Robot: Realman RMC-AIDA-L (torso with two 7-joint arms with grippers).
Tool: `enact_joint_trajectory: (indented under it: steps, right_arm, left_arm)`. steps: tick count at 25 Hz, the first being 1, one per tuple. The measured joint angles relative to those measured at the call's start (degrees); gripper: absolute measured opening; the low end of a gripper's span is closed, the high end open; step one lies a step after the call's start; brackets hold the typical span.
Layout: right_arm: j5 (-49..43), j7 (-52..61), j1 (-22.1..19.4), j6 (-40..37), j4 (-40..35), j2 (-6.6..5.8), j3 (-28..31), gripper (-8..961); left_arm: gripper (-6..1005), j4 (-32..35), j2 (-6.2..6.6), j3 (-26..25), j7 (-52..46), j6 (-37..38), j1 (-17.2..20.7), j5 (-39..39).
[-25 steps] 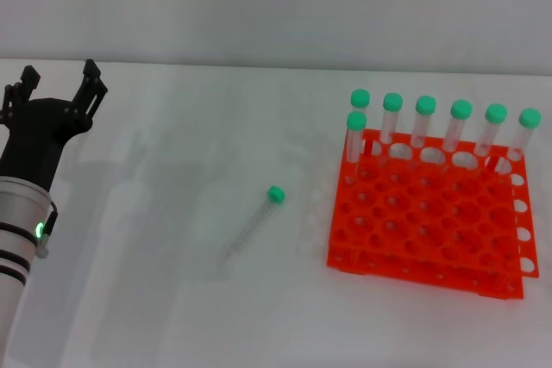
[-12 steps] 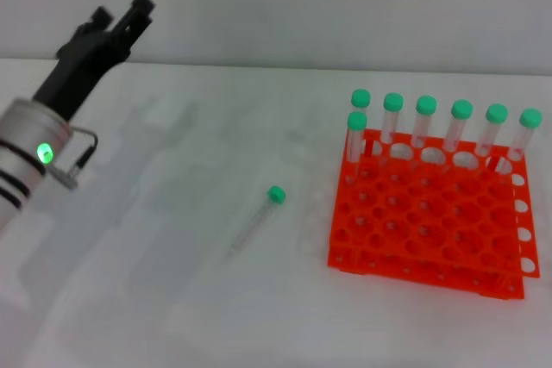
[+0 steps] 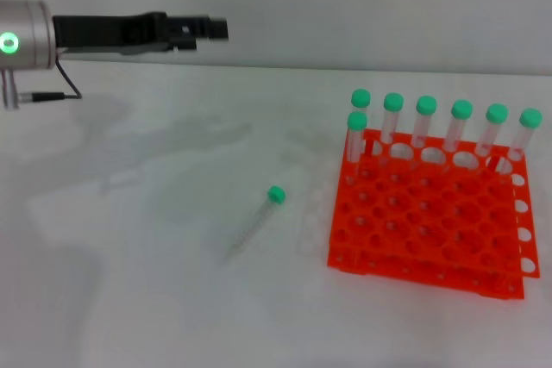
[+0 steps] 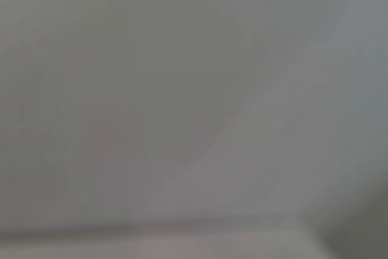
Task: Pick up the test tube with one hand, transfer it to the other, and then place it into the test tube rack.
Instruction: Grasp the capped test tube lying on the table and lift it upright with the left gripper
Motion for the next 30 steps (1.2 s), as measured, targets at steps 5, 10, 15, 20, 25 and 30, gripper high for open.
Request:
enact_joint_trajectory:
  steps: [5,10,15,20,25,30]
  right_arm:
    - [0.0,0.0,0.4,-0.1,0.0,-0.02,0.0,798]
    - [0.2,0.0,0.5,-0.5,0.0,-0.04,0.3,794]
    - [0.3,0.0,0.6,-0.5,0.0,-0.01,0.5,791]
    - [0.4,-0.1,0.6,-0.5,0.0,0.07,0.5,788]
    - [0.4,0.0,0.4,-0.5,0.2,0.12,0.5,784]
    - [0.4,0.0,0.1,-0.5,0.4,0.14,0.6,781]
  left_arm:
    - [865,-12.4,-1.40,6.8,-13.3,6.4,-10.1,17.2]
    - [862,-12.3,-2.20,6.1,-22.6,6.2,-17.6,34.5]
    - [859,-11.1,-6.01,5.7,-28.1,5.8,-23.1,45.6]
    - [855,-7.4,-9.37,5.4,-33.0,2.1,-25.5,53.4]
    - [852,-2.7,-11.00,5.3,-36.0,-2.9,-25.9,58.0]
    - [849,0.1,-12.26,5.2,-37.9,-6.3,-25.5,60.1]
